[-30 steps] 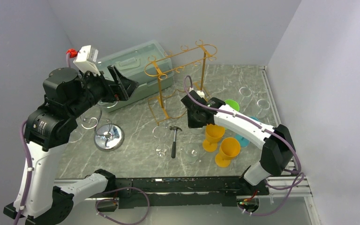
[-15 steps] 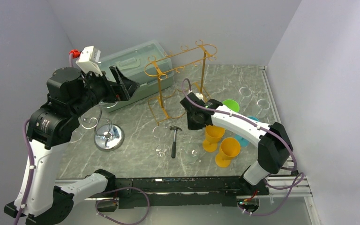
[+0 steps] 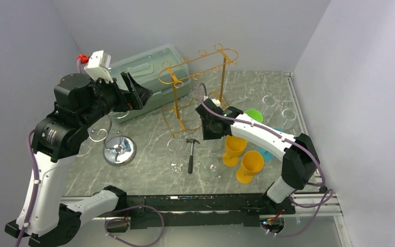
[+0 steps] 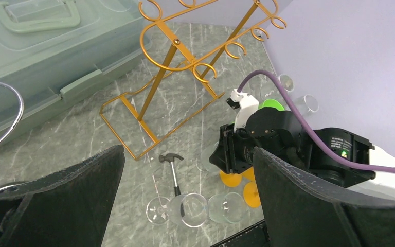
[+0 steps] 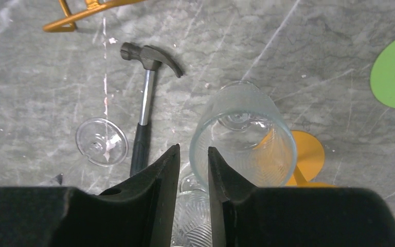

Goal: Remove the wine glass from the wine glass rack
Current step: Place the wine glass at the center of the board.

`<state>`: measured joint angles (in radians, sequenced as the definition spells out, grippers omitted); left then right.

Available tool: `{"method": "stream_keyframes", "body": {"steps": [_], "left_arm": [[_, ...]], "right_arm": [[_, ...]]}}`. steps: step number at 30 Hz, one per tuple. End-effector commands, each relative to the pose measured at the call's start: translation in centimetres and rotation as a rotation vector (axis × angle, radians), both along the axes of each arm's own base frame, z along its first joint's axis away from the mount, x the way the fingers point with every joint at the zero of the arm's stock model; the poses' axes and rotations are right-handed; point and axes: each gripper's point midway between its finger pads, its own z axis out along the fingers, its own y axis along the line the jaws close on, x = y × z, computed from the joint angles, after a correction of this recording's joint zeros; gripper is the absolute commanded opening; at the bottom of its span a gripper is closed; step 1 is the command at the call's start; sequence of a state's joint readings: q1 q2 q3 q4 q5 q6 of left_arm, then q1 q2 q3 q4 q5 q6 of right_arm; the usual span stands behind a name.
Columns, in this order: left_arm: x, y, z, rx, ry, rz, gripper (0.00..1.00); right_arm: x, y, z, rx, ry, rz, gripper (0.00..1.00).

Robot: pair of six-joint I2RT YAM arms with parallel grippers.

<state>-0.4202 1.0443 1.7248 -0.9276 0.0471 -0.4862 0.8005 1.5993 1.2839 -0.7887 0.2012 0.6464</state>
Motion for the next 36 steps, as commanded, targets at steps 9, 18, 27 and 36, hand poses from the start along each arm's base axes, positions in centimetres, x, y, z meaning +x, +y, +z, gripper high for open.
{"method": "stream_keyframes", "body": {"steps": [9, 18, 27, 36], "left_arm": [[0.2, 0.9, 0.4, 0.025, -0.024, 0.038, 0.99], [0.0, 4.0, 0.5, 0.070, -0.021, 0.190, 0.99], [-3.5, 11.3, 0.3, 0.146, 0.001, 0.499, 0.99], [-8.6, 19.8, -2.2, 0.301, 0.101, 0.889, 0.99]], "right_arm": [[1.1, 0.9, 5.4, 0.065, -0.124, -0.008, 0.32], [0.6, 0.6, 9.5, 0.138, -0.209, -0.012, 0.37], [-0.7, -0.3, 14.1, 0.257, -0.316, 0.022, 0.49], [-1.5, 0.1, 17.8, 0.336, -0.407, 0.126, 0.74]]}}
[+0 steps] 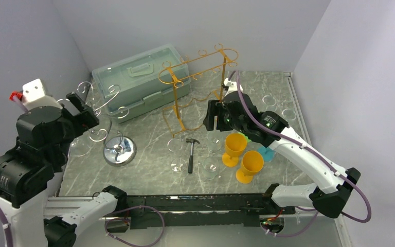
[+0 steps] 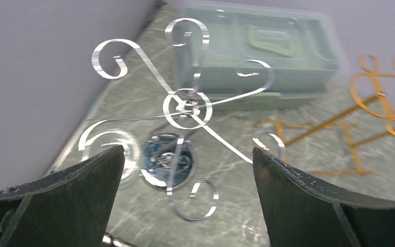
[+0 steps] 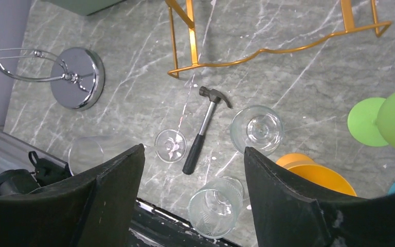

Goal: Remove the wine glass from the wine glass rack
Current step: Place the wine glass at the center of the board, then pick up the wine glass from the wine rack.

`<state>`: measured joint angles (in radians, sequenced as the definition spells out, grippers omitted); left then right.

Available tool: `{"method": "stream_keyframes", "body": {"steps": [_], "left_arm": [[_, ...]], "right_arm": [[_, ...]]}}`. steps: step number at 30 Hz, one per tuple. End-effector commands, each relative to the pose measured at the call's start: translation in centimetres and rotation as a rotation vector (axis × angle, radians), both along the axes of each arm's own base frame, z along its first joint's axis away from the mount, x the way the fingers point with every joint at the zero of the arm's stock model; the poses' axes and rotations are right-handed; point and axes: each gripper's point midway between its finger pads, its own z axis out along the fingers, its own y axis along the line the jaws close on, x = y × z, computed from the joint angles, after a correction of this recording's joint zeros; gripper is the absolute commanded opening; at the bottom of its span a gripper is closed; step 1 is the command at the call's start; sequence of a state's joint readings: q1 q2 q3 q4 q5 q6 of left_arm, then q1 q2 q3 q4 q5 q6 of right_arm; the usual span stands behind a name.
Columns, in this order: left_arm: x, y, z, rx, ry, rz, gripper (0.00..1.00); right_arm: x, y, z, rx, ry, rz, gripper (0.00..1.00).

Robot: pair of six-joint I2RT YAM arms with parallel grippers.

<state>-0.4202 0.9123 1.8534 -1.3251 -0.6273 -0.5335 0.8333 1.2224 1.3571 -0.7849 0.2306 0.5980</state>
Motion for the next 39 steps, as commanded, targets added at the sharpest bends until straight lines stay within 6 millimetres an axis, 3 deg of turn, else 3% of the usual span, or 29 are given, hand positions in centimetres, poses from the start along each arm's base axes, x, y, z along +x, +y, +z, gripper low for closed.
{"method": "stream_keyframes", "body": {"steps": [1, 5, 12, 18, 25, 39], "left_arm": [[-2.8, 5.2, -1.7, 0.104, 0.086, 0.276, 0.99], [-4.6, 7.1, -3.7, 0.153, 0.160, 0.398, 0.99], [-4.9, 7.8, -6.0, 0.204, 0.210, 0.444, 0.99], [-4.6, 8.2, -6.9, 0.259, 0.236, 0.486, 0.99], [-3.9, 8.0, -8.3, 0.285, 0.266, 0.494, 0.92], [-3.6, 8.3, -9.3, 0.328, 0.285, 0.526, 0.85]], "right_arm": [[0.2, 1.4, 2.5, 0.045, -0.080, 0.086, 0.75], [-0.1, 2.6, 3.1, 0.076, -0.088, 0.146, 0.78], [-0.4, 3.4, 3.1, 0.089, -0.083, 0.194, 0.78], [-0.5, 3.6, 3.5, 0.109, -0.092, 0.201, 0.76], [-0.6, 3.5, 3.3, 0.115, -0.089, 0.196, 0.75], [-0.7, 3.3, 3.1, 0.112, -0.089, 0.198, 0.73]]}}
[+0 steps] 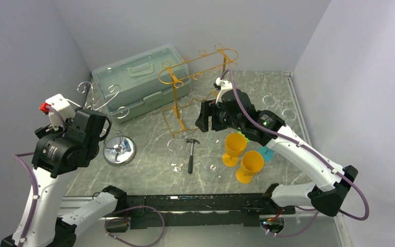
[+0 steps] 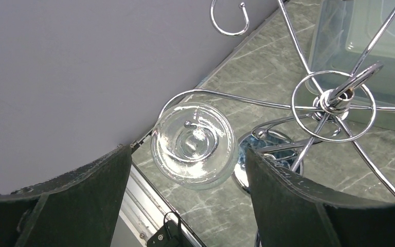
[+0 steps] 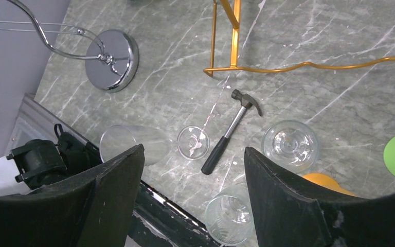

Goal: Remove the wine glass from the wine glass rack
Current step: Pick up the wine glass from the wine rack.

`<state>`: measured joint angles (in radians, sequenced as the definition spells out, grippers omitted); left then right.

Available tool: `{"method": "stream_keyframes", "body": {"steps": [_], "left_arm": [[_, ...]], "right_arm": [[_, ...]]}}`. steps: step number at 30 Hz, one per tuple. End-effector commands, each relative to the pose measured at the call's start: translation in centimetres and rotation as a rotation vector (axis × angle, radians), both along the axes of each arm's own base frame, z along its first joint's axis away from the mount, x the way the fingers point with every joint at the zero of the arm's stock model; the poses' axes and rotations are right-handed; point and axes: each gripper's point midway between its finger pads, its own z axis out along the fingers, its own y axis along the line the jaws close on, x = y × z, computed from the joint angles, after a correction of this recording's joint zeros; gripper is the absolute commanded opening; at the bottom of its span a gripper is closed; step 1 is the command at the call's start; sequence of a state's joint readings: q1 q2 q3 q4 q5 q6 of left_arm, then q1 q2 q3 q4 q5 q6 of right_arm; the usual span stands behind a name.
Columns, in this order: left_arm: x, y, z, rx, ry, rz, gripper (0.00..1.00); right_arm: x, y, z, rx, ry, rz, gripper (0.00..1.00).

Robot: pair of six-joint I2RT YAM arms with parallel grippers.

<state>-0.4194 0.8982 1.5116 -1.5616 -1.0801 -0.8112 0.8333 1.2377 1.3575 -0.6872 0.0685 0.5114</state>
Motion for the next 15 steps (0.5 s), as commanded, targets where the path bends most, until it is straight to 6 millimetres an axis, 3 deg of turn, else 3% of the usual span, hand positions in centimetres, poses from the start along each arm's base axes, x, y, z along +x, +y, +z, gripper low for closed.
{"method": "stream_keyframes", "body": {"steps": [1, 15], "left_arm": [[-1.3, 1.4, -0.1, 0.070, 0.036, 0.054, 0.85], [-0.1, 1.5, 0.4, 0.130, 0.018, 0.065, 0.79]], "right_arm": [[-0.1, 0.2, 2.0, 0.050, -0.055, 0.014, 0.73], [-0.1, 0.0, 1.7, 0.046, -0.053, 0.008, 0.72]]}}
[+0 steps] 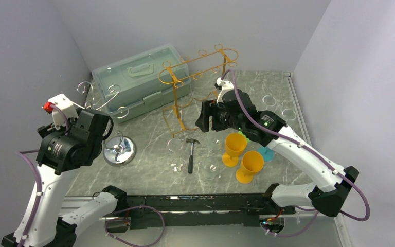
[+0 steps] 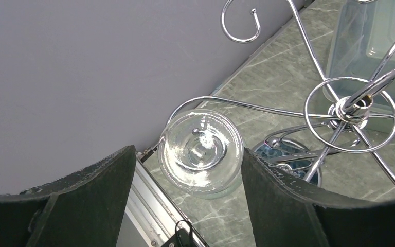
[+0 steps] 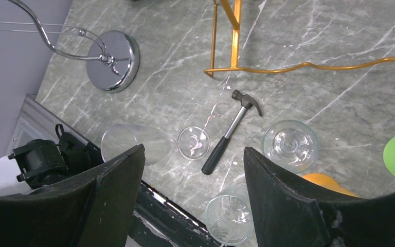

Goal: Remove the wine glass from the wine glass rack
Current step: Pick up the wine glass from the wine rack.

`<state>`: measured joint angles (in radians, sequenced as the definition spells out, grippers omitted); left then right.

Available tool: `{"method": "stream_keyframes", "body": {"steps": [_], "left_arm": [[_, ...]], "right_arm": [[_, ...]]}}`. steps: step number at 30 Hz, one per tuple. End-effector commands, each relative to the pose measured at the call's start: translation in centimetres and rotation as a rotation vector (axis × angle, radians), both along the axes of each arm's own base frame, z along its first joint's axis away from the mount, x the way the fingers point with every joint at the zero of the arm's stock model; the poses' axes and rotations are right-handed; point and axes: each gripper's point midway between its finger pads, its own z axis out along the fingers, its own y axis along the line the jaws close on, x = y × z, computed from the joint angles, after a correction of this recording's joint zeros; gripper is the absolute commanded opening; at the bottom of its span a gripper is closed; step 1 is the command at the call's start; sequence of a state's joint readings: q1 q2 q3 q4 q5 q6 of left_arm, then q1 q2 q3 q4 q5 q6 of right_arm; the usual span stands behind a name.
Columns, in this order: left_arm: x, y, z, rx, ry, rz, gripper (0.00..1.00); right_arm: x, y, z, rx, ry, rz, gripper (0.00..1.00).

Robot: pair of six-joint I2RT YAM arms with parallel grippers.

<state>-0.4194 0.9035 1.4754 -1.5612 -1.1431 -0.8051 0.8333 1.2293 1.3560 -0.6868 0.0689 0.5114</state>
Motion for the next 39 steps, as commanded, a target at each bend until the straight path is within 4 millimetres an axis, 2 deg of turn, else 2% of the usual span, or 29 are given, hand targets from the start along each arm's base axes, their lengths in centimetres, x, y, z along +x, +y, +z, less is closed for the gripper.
{"method": "stream_keyframes", "body": {"steps": [1, 9, 22, 25, 31, 39], "left_arm": [[0.0, 0.7, 0.6, 0.061, -0.007, 0.028, 0.78], [0.6, 0.5, 0.5, 0.062, -0.015, 0.014, 0.71], [0.5, 0.9, 3.2, 0.089, -0.060, 0.016, 0.58], [0.6, 0.8, 3.6, 0.083, -0.068, -0.003, 0.67], [0.7, 0.8, 3.1, 0.093, -0.065, -0.004, 0.73], [0.8, 0.7, 2.1, 0.092, -0.049, 0.006, 0.91]], "right_arm": [[0.0, 0.1, 1.4, 0.039, -0.049, 0.006, 0.72], [-0.1, -0.1, 1.2, 0.039, -0.047, 0.001, 0.72], [0.2, -0.4, 1.4, 0.018, -0.060, -0.007, 0.71], [0.2, -0.4, 1.4, 0.013, -0.059, -0.006, 0.72], [0.2, -0.3, 1.4, 0.014, -0.058, -0.001, 0.72], [0.1, -0.3, 1.5, 0.010, -0.056, 0.003, 0.72]]}}
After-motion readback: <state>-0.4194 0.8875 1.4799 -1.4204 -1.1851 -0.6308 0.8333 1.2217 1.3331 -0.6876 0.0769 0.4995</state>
